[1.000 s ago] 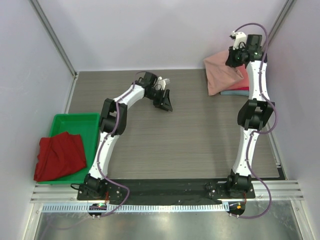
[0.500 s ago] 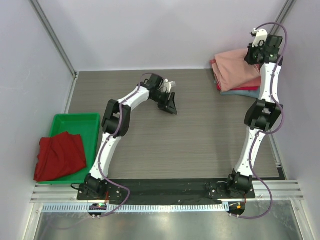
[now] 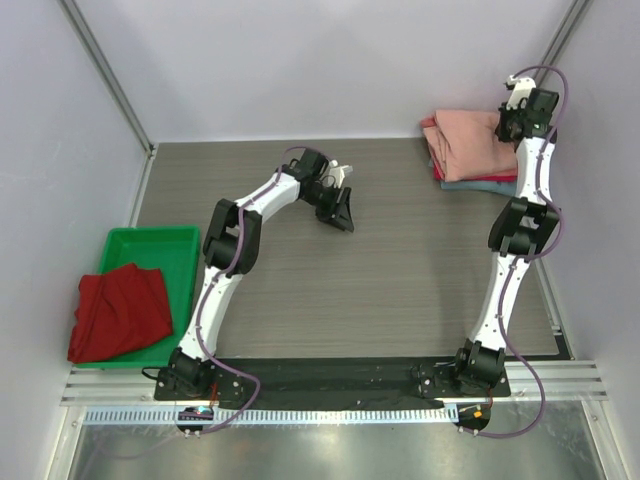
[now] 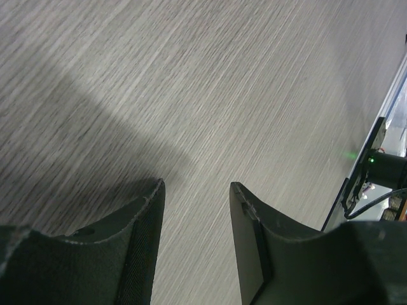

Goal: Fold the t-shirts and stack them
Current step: Neatly place the folded tshirt to the corner, then reset both grippers

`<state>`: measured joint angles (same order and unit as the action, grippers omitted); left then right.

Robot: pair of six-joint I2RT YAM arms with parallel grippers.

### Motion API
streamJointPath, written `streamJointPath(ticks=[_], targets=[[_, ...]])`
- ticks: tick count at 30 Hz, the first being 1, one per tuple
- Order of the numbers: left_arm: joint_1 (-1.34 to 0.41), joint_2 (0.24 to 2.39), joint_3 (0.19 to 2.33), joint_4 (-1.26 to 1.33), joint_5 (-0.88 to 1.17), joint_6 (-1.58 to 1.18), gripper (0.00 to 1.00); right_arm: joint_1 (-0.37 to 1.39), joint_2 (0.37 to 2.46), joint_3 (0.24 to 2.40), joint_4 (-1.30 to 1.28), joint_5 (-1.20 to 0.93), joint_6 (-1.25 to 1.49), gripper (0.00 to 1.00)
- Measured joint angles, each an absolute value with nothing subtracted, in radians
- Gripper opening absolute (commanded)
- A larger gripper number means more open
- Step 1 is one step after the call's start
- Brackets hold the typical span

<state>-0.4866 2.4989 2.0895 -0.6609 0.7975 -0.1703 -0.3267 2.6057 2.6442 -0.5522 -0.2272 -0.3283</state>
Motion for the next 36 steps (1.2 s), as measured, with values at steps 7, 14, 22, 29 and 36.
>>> streamJointPath(ticks=[7, 14, 22, 29, 36], targets=[[-0.491, 2.497, 2.089, -0.665, 0.792, -0.170, 0.47, -0.353, 2.606, 2.657, -0.540, -0.212, -0.305, 0.01], [-0.498, 2.497, 2.089, -0.664, 0.792, -0.171, 0.48, -0.364, 2.606, 2.654, -0.538, -0.191, -0.295, 0.23], [-0.503, 2.490, 2.090, -0.669, 0.771, -0.169, 0.52, -0.362, 2.543, 2.617, -0.567, -0.199, -0.281, 0.98], [-0.504, 2.453, 2.254, -0.757, 0.493, -0.065, 0.84, -0.358, 2.117, 2.248, -0.422, -0.336, -0.202, 1.00], [-0.477, 2.310, 2.337, -0.757, 0.278, -0.009, 1.00, -0.260, 1.784, 1.891, -0.285, -0.452, -0.117, 1.00]])
